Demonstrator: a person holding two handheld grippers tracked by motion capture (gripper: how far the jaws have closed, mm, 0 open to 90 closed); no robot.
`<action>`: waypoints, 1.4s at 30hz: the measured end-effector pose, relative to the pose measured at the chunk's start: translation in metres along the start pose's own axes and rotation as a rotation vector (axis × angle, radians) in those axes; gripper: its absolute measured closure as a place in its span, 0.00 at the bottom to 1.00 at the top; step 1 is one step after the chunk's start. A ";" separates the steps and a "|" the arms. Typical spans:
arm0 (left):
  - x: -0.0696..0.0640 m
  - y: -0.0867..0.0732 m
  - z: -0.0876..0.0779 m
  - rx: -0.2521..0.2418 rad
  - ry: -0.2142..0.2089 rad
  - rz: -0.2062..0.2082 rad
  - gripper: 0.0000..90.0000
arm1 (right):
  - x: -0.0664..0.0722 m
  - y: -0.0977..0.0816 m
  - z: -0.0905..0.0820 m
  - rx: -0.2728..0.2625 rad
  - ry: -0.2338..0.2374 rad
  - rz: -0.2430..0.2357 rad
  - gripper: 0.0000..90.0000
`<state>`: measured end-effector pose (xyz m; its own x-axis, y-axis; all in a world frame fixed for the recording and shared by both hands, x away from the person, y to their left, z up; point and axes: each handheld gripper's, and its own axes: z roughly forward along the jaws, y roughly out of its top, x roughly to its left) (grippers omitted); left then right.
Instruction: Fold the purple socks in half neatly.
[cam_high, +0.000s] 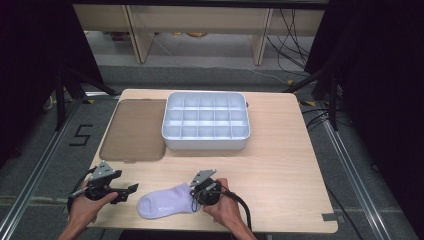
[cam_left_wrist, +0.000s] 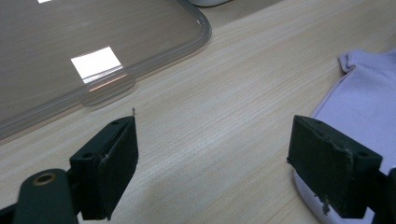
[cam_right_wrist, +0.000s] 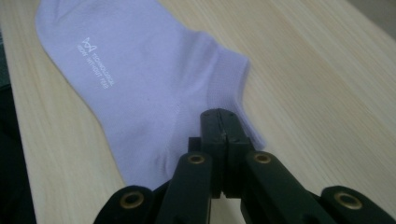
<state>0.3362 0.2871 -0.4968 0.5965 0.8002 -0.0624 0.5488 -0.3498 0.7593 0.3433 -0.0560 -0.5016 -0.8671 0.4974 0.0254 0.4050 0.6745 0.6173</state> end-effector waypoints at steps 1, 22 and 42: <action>-0.001 0.000 0.001 -0.011 -0.002 -0.010 0.17 | -0.002 -0.002 -0.002 0.007 -0.010 0.008 1.00; -0.010 0.000 0.006 0.008 -0.059 0.000 0.20 | -0.043 -0.052 -0.049 -0.001 -0.110 0.178 1.00; -0.061 0.009 0.024 -0.003 -0.205 0.024 0.47 | -0.037 -0.045 -0.051 -0.045 -0.087 0.129 1.00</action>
<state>0.3187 0.2232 -0.5017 0.7164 0.6756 -0.1741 0.5311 -0.3662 0.7641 0.3426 -0.1323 -0.4904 -0.7797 0.6248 0.0400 0.4962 0.5778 0.6480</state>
